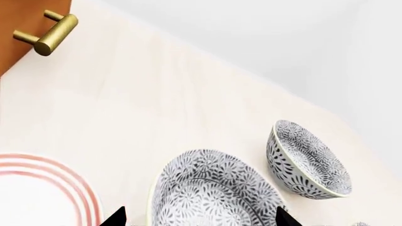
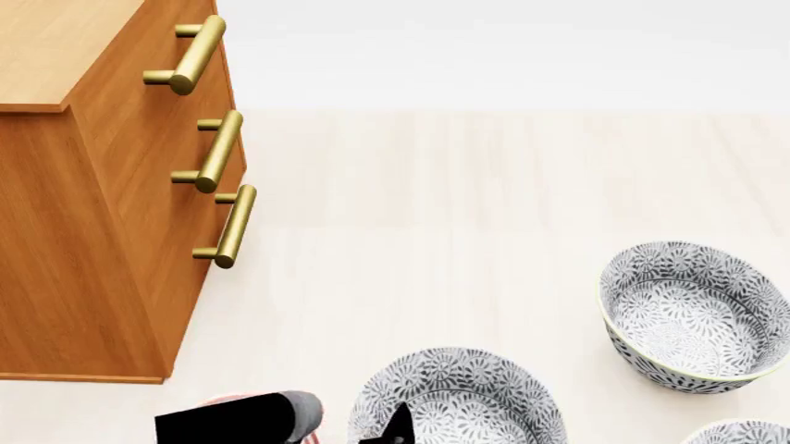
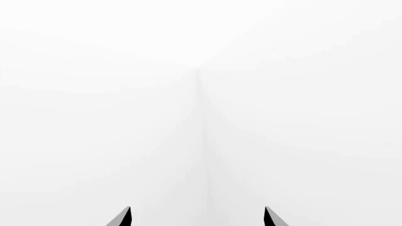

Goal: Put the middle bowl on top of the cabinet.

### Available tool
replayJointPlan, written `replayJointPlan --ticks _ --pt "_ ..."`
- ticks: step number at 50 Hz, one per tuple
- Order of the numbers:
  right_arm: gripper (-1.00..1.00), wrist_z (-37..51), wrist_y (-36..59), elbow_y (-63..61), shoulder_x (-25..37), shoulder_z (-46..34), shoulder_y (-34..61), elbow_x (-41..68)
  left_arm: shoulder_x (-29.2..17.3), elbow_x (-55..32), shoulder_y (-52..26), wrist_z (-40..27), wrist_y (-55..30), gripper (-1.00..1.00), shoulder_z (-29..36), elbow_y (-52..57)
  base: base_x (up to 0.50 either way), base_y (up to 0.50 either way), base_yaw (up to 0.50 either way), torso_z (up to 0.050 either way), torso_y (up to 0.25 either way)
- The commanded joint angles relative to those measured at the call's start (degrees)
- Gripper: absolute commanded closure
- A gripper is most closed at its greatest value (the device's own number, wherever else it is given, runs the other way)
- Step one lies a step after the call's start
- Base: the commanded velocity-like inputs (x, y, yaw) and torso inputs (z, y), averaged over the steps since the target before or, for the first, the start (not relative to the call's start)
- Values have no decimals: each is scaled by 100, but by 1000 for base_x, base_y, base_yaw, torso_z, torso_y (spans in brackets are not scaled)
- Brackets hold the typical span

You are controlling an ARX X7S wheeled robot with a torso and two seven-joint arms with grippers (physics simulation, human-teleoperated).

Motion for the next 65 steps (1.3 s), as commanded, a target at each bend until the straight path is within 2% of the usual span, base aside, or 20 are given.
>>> replayJointPlan --ticks 1,39,56,65 --pt "-100 12 -31 -10 6 -3 -33 -6 -53 79 -89 315 319 -100 116 -658 0 0 0 0 0" --pt "-100 -5 -123 -65 7 34 -152 15 -12 122 -239 1060 1072 -100 495 -2045 0 0 0 0 0" --pt "-100 -10 -165 -65 8 34 -168 10 3 8 -349 1265 1282 -100 698 -2361 0 0 0 0 0" --pt "-100 -17 -200 -74 -3 57 -203 26 -10 -165 -329 1603 1475 -100 765 -2463 0 0 0 0 0"
